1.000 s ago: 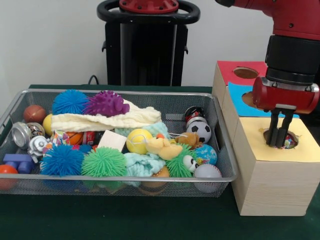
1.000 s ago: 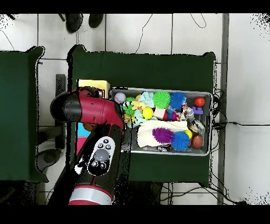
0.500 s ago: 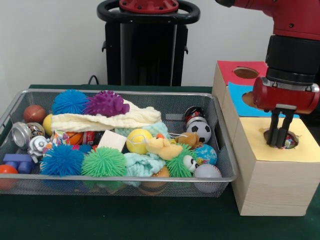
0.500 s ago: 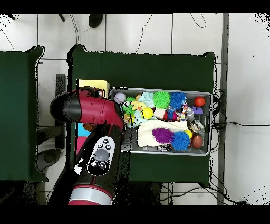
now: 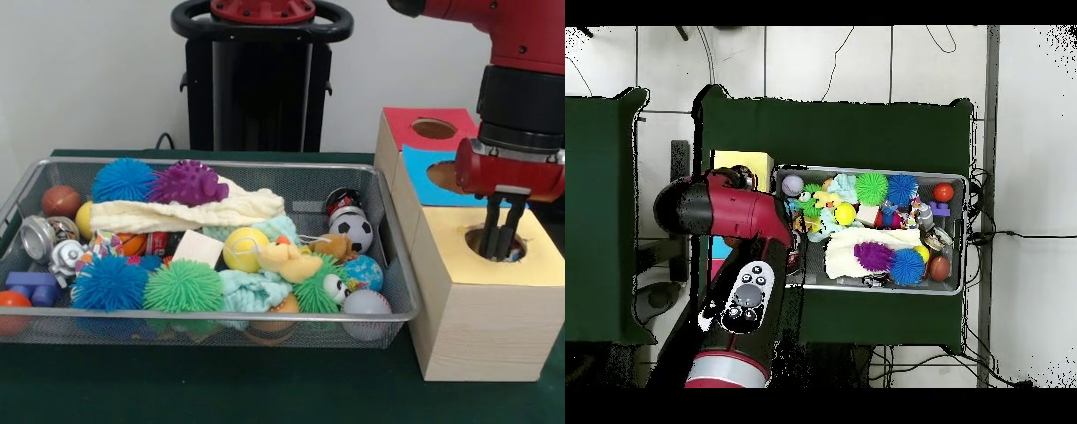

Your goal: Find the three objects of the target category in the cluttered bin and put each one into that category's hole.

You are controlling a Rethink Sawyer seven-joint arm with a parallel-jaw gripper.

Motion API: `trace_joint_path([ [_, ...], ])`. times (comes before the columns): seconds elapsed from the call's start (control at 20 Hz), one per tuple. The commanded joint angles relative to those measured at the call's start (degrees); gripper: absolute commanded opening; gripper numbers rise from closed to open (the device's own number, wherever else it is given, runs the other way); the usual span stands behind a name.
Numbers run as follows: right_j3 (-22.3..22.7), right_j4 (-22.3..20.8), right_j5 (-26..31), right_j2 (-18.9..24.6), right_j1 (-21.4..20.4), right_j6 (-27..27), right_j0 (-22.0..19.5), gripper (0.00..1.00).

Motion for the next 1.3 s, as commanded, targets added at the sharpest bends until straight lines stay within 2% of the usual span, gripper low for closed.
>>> trace_joint_path([
  [0.05,10.0,2.7,4.0,3.3,5.7,18.4,1.3,0.00],
  [0.5,11.1,4.6,2.8,2.2,6.7,18.7,2.6,0.00],
  [0.75,13.0,3.4,-5.6,4.3,4.8,16.9,0.9,0.00],
  [0.9,12.7,3.2,-6.7,3.5,3.2,16.6,1.1,0.00],
  [1.15,6.3,3.9,1.1,-4.3,1.4,17.7,3.9,0.00],
  [1.3,2.2,4.6,5.6,-6.6,0.3,18.2,4.0,0.00],
])
